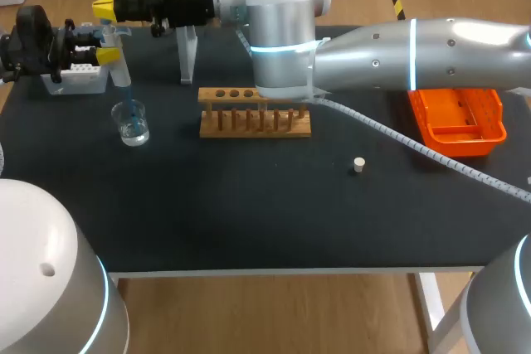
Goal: Invert the test tube, pick up the pipette, mount the tip to pipette, aspirate from beaker and dispense into the tube, eject the tip, return the pipette, and cap with the stopper.
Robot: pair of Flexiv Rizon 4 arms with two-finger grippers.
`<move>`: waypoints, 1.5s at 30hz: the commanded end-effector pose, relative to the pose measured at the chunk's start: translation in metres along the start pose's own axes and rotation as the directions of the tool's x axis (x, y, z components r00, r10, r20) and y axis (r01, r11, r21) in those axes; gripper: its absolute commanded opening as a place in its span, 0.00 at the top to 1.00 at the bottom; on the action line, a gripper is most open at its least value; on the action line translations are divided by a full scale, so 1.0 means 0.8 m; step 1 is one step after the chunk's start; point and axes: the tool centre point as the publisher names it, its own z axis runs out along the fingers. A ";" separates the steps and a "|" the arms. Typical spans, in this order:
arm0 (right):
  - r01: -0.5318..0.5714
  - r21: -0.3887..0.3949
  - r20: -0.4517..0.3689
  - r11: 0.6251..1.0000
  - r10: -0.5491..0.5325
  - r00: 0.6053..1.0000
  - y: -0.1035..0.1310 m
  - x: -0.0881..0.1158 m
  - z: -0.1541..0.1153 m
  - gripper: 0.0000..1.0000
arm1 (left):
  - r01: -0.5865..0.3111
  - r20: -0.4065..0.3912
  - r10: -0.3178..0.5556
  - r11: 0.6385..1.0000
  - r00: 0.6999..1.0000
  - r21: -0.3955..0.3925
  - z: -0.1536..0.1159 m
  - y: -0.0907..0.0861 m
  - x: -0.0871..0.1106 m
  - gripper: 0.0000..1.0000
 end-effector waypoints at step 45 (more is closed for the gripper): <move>0.140 0.360 0.004 0.923 -0.151 0.989 -0.055 0.025 -0.363 0.00 | 0.001 -0.004 -0.001 1.000 1.000 0.000 -0.001 0.000 -0.001 1.00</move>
